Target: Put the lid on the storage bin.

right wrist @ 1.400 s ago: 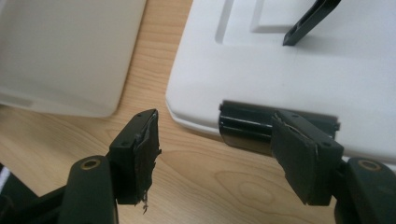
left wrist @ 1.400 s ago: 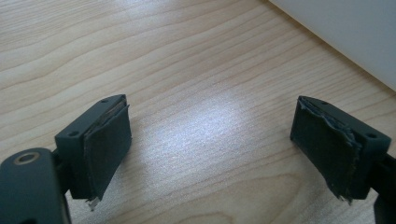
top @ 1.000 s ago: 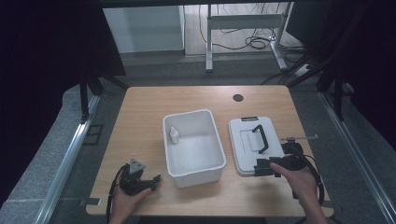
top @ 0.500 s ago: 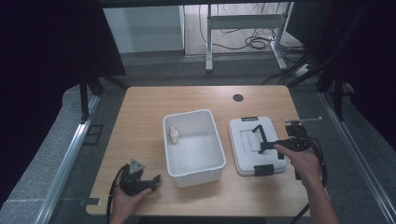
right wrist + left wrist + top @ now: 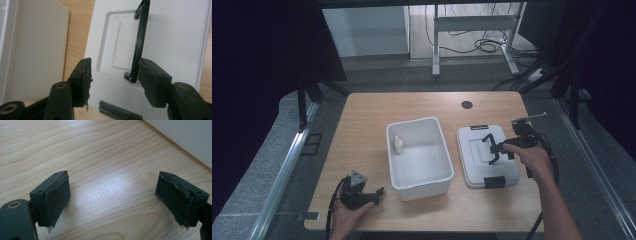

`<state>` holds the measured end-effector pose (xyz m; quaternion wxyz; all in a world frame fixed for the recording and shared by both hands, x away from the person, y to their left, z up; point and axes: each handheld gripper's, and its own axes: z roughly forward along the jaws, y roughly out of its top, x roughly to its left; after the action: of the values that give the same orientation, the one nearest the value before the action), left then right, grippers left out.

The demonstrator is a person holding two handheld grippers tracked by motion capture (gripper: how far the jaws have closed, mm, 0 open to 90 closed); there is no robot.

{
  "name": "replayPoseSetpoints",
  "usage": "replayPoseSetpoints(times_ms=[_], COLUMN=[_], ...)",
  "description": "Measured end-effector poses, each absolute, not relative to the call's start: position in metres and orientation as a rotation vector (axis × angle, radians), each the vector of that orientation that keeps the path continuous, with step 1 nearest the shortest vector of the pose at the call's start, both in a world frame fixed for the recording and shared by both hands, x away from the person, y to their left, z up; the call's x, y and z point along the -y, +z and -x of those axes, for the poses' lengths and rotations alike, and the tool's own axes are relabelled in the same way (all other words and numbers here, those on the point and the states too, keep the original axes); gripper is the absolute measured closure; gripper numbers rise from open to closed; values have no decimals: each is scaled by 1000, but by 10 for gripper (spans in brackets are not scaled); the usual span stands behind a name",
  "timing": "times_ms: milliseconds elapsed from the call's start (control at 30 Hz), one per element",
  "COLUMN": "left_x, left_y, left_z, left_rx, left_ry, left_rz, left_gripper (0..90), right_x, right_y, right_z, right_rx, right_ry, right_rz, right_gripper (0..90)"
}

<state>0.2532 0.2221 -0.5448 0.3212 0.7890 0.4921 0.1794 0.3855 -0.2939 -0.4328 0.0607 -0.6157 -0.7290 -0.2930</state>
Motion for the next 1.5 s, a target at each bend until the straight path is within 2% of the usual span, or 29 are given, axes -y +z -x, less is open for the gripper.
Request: replayPoseSetpoints(times_ms=[233,600,967,1033,1500], left_x=[-222,-222,-222,-222,-222], left_y=[-545,-545,-545,-545,-545], left_z=[-253,-253,-253,-253,-253], left_rx=[-1293,-1294,-1294,-1293,-1293], left_ry=[471,471,471,471,471], left_rz=[-2071,-2071,-2072,-2072,-2072], left_gripper=[124,124,124,124,124], right_x=[290,286,278,277,275], right_y=[-434,-442,-454,-457,-455], right_z=[-404,-429,-439,-440,-438], right_rx=[2241,2246,2265,2265,2192], right_ry=[-805,-679,-556,-537,-571], right_rz=[1890,1909,1903,1913,1958], right_gripper=[496,614,759,823,852])
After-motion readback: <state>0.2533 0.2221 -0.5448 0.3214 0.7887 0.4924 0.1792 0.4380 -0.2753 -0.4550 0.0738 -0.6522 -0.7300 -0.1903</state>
